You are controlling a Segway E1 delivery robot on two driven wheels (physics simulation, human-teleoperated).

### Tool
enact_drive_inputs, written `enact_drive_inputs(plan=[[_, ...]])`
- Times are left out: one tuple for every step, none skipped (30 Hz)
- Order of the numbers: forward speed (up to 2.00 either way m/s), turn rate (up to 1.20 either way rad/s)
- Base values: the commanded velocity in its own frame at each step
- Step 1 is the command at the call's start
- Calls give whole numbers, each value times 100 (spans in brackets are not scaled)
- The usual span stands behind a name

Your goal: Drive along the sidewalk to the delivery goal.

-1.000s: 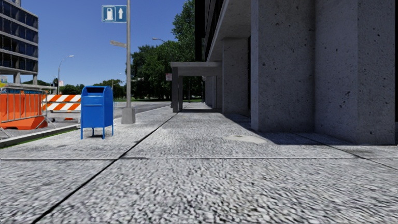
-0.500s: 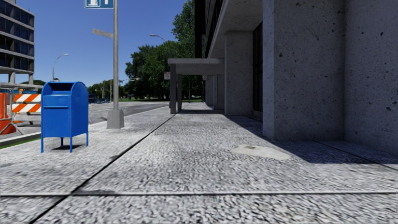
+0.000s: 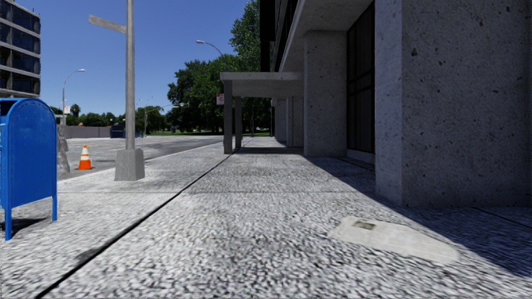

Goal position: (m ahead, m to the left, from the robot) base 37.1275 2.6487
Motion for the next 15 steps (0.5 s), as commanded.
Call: enact_drive_inputs(plan=[[200, 0], [200, 0], [200, 0], [200, 0], [200, 0], [200, 0], [200, 0], [200, 0], [200, 0], [200, 0], [200, 0], [200, 0], [200, 0], [200, 0], [200, 0]])
